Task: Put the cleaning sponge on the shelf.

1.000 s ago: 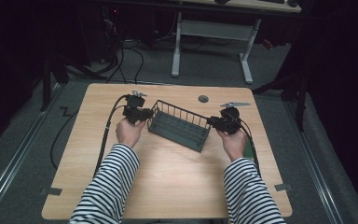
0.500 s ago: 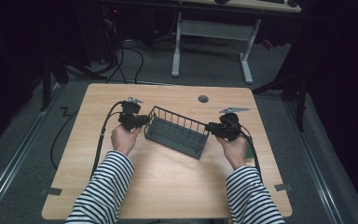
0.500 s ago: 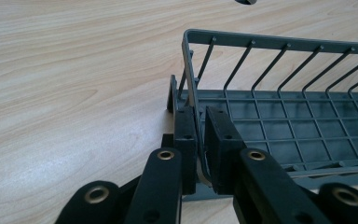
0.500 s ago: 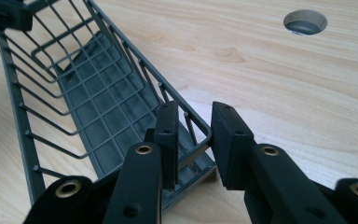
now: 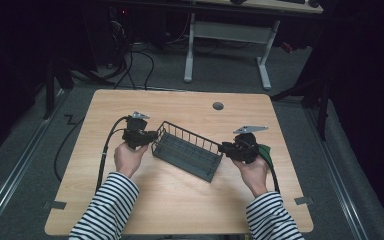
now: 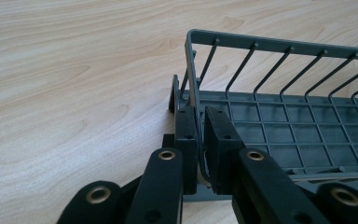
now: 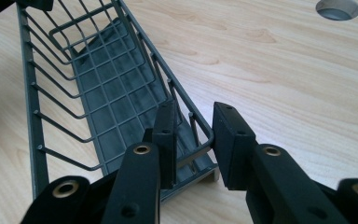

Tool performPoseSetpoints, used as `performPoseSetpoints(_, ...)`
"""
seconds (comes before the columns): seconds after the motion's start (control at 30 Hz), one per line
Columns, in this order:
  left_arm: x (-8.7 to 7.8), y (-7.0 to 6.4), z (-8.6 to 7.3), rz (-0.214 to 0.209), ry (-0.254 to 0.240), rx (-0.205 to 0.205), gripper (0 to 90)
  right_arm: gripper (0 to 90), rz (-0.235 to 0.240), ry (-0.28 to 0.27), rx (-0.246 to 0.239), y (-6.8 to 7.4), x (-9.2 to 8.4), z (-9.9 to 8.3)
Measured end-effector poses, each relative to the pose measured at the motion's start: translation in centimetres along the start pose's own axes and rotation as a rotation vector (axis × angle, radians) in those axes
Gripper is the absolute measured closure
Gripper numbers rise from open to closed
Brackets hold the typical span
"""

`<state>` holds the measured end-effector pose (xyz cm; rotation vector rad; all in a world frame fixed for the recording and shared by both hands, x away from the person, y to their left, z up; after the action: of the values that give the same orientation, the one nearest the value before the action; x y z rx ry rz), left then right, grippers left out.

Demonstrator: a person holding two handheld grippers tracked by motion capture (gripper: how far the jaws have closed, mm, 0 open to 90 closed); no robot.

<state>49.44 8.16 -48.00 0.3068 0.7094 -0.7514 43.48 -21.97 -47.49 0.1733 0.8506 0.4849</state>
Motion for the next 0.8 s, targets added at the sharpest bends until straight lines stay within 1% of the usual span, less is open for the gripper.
performPoseSetpoints(0.13,-0.5,-0.4,-0.5,-0.006,-0.002,-0.004,84.0,71.9,0.004,0.006,-0.002,0.3,-0.3,-0.4)
performPoseSetpoints(0.17,-0.6,-0.6,-0.6,-0.008,0.001,0.000,84.0,71.8,0.019,0.004,0.000,0.4,-0.5,-0.8)
performPoseSetpoints(0.23,-1.0,-1.0,-0.9,-0.010,0.000,0.003,83.9,71.7,0.024,0.008,0.000,0.6,-0.8,-1.2)
performPoseSetpoints(0.37,-1.3,-1.3,-1.3,-0.014,-0.006,-0.008,83.8,71.6,0.018,0.018,-0.015,0.9,-1.1,-1.5)
performPoseSetpoints(0.43,-1.5,-1.4,-1.4,-0.016,-0.001,-0.006,83.8,71.6,0.023,0.015,-0.014,0.9,-1.1,-1.6)
performPoseSetpoints(0.47,-1.6,-1.4,-1.4,-0.017,0.002,-0.003,83.5,71.5,0.035,0.013,0.000,0.8,-1.2,-1.7)
performPoseSetpoints(0.5,-1.6,-1.5,-1.4,-0.013,0.003,-0.001,83.4,71.5,0.038,0.008,0.003,0.9,-1.2,-1.8)
performPoseSetpoints(0.57,-1.6,-1.5,-1.5,-0.012,-0.001,0.002,83.2,71.5,0.037,0.004,0.000,0.8,-1.2,-1.8)
performPoseSetpoints(0.6,-1.6,-1.5,-1.5,-0.014,-0.009,-0.003,81.7,71.5,0.037,0.003,0.003,0.9,-1.2,-1.8)
performPoseSetpoints(0.67,-1.4,-1.5,-1.6,-0.016,-0.015,-0.011,75.8,69.8,0.042,-0.003,0.012,0.8,-1.1,-1.8)
performPoseSetpoints(0.7,-1.4,-1.5,-1.7,-0.019,-0.017,-0.014,73.3,66.9,0.037,-0.004,0.013,0.8,-1.1,-1.8)
performPoseSetpoints(0.77,-1.5,-1.4,-1.7,-0.009,-0.029,-0.018,65.5,59.1,0.024,0.006,0.008,0.9,-1.1,-1.9)
performPoseSetpoints(0.8,-1.6,-1.4,-1.8,-0.006,-0.036,-0.023,60.3,55.6,0.012,0.001,-0.009,0.9,-1.1,-2.0)
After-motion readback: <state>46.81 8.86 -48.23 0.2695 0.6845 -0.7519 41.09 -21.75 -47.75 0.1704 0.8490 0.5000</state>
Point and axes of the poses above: each handheld gripper's, and its own axes: x roughly forward along the jaws, z roughly out of its top, y roughly to its left, the point moved 5 cm from there along x, roughly forward along the jaws, and after that the axes turned 15 degrees about x, right-handed, at the moved point
